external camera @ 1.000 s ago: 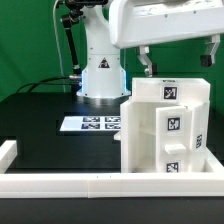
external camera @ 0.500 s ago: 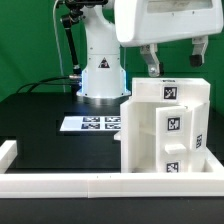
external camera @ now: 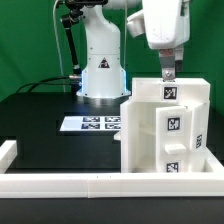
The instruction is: Assemble cabinet
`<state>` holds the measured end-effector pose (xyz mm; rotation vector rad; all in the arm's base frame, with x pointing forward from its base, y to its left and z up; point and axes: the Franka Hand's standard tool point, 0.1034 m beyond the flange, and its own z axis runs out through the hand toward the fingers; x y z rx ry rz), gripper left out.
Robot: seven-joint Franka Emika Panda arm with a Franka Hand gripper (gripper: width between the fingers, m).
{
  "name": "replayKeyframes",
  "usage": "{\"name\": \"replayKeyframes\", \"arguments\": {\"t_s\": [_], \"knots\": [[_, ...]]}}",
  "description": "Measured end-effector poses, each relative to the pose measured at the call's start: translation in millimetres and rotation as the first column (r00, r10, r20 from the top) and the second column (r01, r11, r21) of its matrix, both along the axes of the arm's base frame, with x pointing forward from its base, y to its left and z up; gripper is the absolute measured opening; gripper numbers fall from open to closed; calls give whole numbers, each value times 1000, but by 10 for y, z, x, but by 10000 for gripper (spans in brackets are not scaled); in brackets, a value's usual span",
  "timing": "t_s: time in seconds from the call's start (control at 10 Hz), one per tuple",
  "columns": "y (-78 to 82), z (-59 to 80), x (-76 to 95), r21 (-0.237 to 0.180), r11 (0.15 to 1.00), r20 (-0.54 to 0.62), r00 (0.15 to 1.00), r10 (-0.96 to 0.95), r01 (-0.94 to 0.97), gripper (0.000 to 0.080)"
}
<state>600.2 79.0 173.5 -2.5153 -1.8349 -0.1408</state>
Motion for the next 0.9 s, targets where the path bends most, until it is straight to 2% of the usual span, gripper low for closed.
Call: {"name": "replayKeyframes", "arguments": {"t_s": [0.2,0.5,0.7,0.8,0.9], "knots": [[-33,-64,-55,-18,994,-1,994,110,-110,797],[-86,-246,-188,-22,996,-7,996,90,-91,797],[-109,-287,-208,-22,997,-14,997,74,-74,797],[-107,-282,-205,-22,998,-13,998,64,-65,655],[-116,-283,-205,-22,998,-13,998,63,-63,558]]}}
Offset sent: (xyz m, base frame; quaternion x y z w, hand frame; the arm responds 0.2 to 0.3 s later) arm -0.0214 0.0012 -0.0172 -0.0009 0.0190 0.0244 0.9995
